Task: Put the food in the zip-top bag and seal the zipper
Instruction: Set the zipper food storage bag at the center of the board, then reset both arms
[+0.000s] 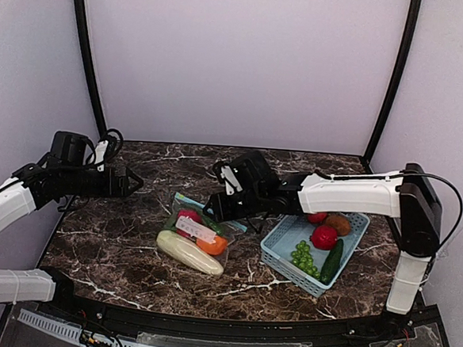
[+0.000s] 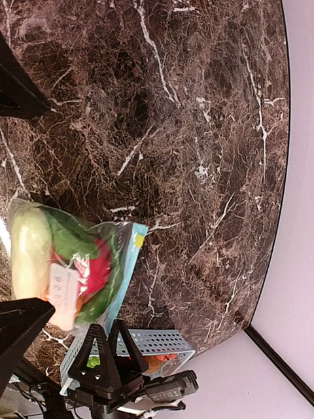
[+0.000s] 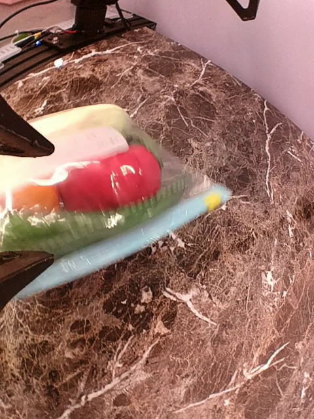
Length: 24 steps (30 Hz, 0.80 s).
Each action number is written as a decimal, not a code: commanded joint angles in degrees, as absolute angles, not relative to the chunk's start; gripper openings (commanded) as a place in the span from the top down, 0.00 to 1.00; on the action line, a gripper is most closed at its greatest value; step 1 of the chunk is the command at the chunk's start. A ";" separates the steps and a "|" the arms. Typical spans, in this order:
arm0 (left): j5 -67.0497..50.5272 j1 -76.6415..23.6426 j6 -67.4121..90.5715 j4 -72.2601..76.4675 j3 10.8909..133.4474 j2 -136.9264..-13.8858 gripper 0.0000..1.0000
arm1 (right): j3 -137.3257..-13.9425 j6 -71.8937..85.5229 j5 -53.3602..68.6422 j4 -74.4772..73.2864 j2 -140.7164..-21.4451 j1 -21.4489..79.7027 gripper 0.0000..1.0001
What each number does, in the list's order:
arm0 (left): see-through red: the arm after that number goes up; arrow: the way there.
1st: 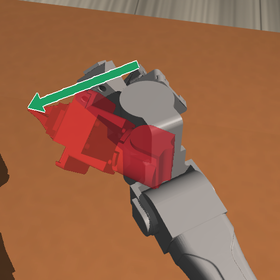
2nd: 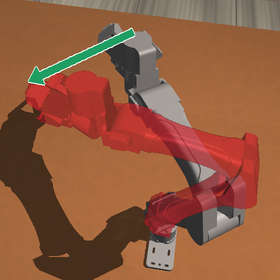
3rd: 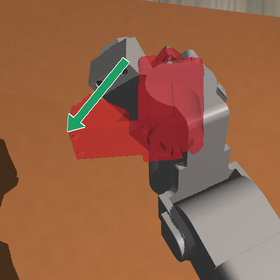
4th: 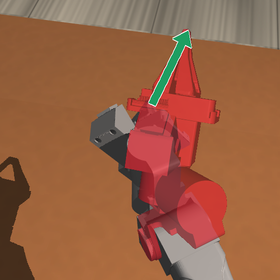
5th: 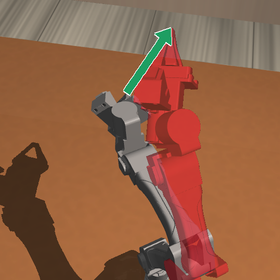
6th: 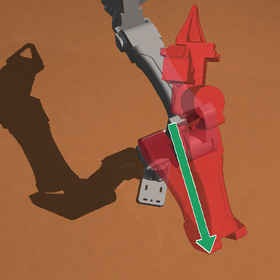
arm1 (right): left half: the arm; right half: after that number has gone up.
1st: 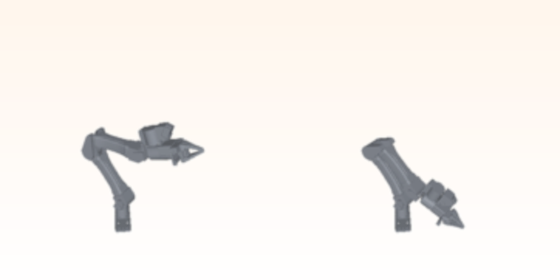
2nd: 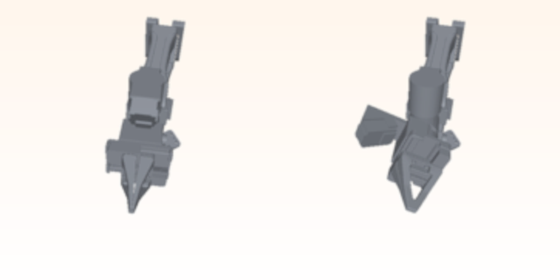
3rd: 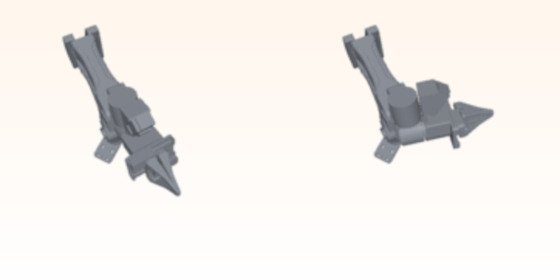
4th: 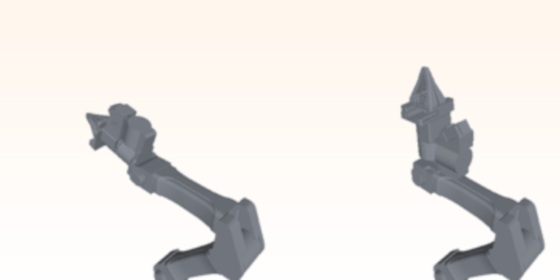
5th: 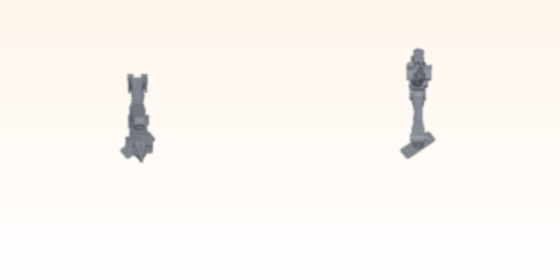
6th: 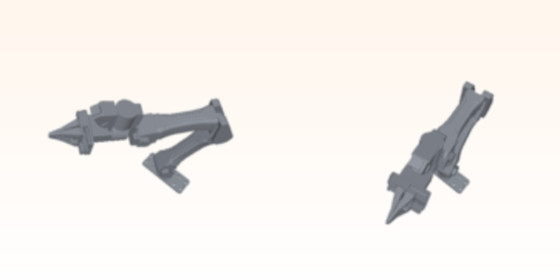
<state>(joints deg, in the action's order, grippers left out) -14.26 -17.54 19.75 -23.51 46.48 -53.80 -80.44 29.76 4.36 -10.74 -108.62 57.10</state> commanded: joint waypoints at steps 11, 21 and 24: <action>-17.56 -8.64 17.33 -20.64 43.31 -54.12 0.03 | -76.31 26.64 -3.40 -19.81 -99.28 49.56 0.16; -16.18 -2.57 9.78 -20.44 42.50 -51.93 0.01 | -66.57 26.84 -3.40 -24.25 -86.99 36.41 0.01; -15.77 0.47 10.43 -21.30 42.62 -51.66 0.01 | -61.95 26.49 -3.81 -24.51 -82.14 31.61 0.01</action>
